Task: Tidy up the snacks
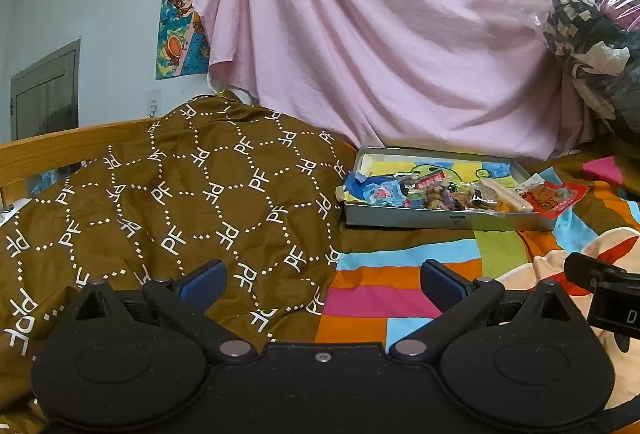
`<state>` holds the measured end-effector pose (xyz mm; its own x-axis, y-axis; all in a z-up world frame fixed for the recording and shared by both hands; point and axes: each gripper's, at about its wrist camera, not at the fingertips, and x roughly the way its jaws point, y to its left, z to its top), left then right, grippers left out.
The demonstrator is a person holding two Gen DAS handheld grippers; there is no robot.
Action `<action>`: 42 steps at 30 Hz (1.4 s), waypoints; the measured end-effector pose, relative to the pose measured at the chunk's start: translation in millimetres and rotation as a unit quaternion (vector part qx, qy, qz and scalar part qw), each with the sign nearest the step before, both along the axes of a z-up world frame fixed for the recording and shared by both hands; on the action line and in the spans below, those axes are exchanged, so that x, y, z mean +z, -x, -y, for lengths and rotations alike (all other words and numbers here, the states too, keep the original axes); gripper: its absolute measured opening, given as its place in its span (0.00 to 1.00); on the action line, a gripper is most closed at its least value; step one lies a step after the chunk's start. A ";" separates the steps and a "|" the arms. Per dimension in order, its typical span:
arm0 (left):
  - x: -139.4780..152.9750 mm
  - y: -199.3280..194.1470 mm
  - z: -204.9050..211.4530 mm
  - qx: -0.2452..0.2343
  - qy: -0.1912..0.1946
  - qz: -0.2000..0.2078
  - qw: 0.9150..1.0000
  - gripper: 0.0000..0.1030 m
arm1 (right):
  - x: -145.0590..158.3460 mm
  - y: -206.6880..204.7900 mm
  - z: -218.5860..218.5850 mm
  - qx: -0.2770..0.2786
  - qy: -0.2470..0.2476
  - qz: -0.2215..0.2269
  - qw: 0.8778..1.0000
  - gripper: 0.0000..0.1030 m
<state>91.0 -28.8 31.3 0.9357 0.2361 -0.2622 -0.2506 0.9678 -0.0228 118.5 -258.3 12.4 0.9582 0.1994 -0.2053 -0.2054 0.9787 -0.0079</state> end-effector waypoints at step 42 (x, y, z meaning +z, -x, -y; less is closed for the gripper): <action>-2.9 0.6 -3.8 0.013 0.004 -0.004 1.000 0.99 | -2.3 -1.0 -2.2 0.007 0.007 -0.005 1.000 1.00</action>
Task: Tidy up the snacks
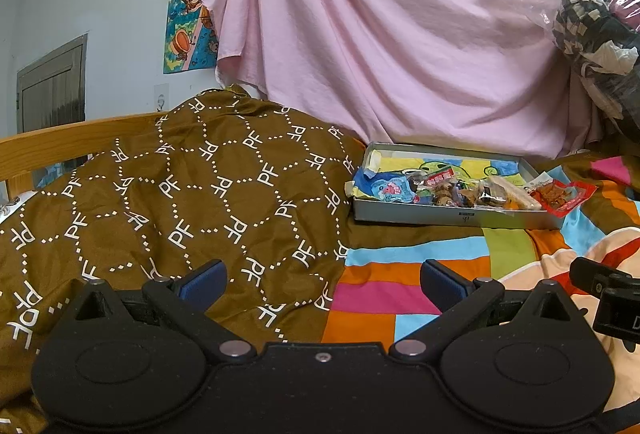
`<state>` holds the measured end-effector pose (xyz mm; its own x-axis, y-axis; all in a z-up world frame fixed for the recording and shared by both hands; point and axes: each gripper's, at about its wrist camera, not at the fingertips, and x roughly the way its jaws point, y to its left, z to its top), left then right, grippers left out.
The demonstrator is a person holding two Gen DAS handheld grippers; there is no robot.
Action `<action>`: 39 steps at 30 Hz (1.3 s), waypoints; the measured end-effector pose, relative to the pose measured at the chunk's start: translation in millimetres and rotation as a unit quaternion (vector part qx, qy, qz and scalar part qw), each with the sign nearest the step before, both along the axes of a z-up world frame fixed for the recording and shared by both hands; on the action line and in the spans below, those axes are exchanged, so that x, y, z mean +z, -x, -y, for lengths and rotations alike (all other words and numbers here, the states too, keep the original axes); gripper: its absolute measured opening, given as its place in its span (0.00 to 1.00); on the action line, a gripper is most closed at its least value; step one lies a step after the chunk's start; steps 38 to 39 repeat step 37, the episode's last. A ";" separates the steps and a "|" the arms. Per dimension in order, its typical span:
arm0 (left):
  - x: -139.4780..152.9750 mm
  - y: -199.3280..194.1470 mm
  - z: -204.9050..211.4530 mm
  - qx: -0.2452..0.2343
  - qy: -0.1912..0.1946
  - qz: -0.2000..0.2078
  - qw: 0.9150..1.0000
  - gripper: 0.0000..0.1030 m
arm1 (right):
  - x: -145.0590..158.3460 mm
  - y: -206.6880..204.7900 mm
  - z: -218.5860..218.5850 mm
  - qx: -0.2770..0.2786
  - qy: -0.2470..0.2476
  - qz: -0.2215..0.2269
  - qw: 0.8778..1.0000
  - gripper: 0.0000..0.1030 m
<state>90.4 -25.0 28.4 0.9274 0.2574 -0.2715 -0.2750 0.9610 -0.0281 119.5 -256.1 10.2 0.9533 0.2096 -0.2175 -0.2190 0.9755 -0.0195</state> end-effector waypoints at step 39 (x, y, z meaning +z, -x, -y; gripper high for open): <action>4.4 1.3 0.8 0.020 0.017 -0.010 1.000 0.99 | -2.7 0.6 -1.5 0.006 0.005 -0.003 1.000 1.00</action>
